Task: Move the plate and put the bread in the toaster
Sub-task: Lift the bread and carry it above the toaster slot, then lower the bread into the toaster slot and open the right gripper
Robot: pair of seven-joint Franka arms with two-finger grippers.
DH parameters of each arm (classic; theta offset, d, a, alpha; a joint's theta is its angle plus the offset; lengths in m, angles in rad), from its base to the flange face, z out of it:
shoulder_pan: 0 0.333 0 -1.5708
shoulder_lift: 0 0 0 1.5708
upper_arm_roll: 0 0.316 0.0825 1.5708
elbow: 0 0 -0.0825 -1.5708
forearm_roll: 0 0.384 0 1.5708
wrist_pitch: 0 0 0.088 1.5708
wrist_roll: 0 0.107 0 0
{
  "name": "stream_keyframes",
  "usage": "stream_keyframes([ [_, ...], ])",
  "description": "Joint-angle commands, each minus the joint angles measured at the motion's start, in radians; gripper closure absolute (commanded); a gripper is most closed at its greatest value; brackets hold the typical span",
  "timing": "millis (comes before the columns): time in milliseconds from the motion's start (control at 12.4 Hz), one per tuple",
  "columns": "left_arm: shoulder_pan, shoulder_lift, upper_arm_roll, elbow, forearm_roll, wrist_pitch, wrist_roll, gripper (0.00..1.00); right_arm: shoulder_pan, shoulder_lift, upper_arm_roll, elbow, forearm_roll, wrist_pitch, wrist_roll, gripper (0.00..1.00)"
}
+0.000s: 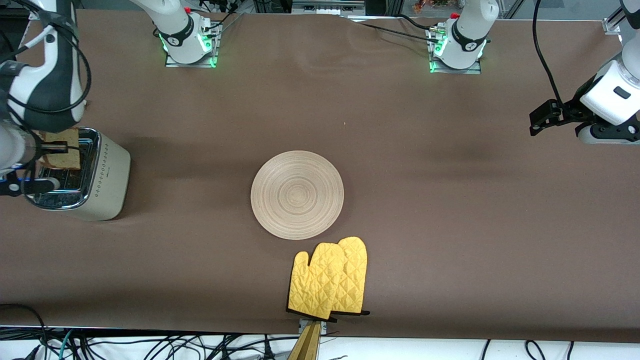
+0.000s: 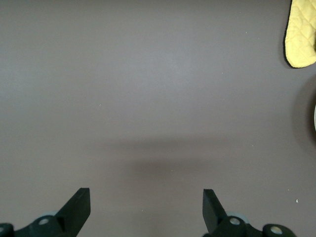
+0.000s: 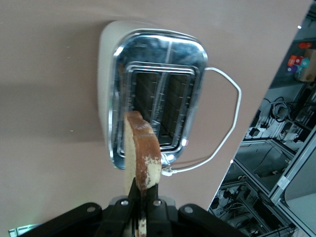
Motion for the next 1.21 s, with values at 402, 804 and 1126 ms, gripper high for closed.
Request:
stream_keyframes([
  [402, -0.002, 0.016, -0.006, 0.033, 0.029, -0.022, -0.011, 0.0, -0.045, 0.087, -0.013, 0.025, 0.026, 0.099, -0.018, 1.0],
  [804, -0.001, 0.016, -0.006, 0.035, 0.028, -0.022, -0.01, 0.0, -0.055, 0.116, -0.01, 0.025, 0.047, 0.15, -0.017, 1.0],
  [1126, -0.002, 0.016, -0.006, 0.036, 0.028, -0.022, -0.01, 0.0, -0.044, 0.115, -0.01, 0.025, 0.043, 0.186, -0.017, 0.0],
])
